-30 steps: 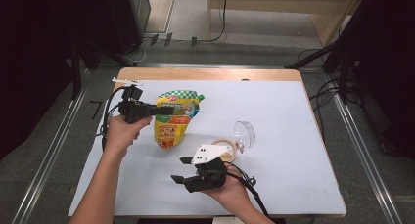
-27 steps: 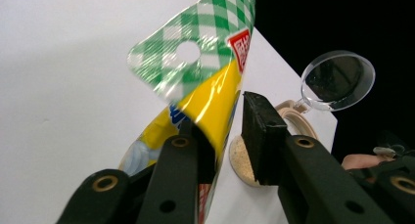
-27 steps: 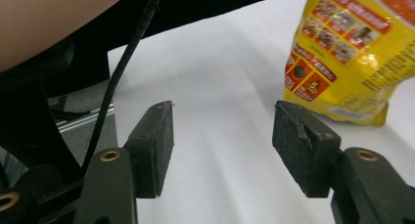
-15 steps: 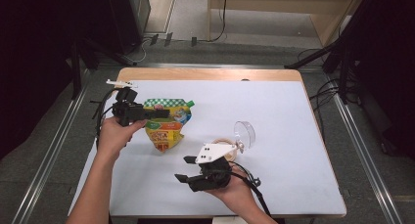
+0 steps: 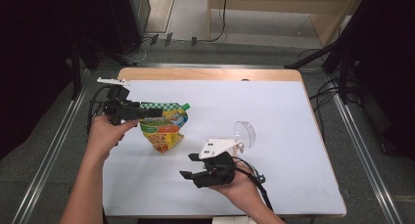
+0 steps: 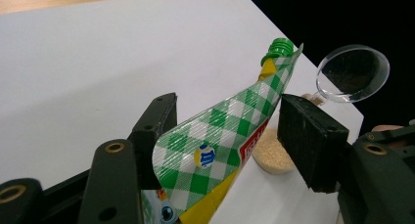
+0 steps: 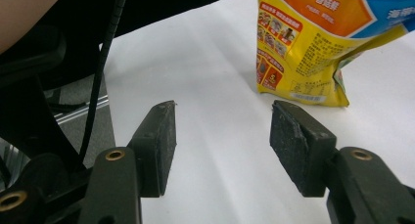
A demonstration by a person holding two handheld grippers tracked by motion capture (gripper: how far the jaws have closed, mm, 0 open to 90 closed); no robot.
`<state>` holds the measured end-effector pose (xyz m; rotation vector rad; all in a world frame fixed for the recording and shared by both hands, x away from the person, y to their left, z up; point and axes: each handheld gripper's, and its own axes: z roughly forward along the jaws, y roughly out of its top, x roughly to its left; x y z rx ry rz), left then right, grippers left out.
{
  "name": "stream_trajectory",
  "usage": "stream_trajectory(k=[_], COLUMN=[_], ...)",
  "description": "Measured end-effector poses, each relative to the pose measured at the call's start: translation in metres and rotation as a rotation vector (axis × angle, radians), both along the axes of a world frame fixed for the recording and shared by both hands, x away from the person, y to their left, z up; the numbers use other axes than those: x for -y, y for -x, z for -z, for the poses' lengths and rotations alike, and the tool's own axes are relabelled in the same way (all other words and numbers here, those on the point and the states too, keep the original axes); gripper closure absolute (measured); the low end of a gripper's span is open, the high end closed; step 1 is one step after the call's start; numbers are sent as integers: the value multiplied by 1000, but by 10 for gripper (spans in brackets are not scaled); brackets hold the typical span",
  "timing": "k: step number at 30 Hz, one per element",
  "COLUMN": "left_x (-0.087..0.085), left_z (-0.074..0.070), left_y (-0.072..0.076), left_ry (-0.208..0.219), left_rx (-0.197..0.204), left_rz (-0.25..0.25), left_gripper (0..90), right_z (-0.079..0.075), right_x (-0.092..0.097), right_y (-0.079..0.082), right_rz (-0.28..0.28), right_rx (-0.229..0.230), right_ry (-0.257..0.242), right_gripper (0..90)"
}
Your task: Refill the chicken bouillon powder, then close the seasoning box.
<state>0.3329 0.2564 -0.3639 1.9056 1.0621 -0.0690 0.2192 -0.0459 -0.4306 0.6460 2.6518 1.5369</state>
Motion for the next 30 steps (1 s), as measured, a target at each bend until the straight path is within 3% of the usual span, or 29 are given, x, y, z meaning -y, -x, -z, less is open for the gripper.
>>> stream_trajectory(k=[12, 19, 30], left_x=[-19, -32, -48], left_z=[-8, -15, -9], left_y=[2, 6, 7], left_ry=[-29, -38, -86], left_rx=[5, 15, 3], left_rz=[-69, -102, -149], left_gripper=[365, 366, 362], right_z=[-11, -18, -29], right_x=[15, 22, 32], right_y=[-8, -12, -17], right_rz=[37, 42, 54], right_rx=[-16, -17, -22], right_ry=[-22, 1, 21], right_gripper=[509, 521, 517])
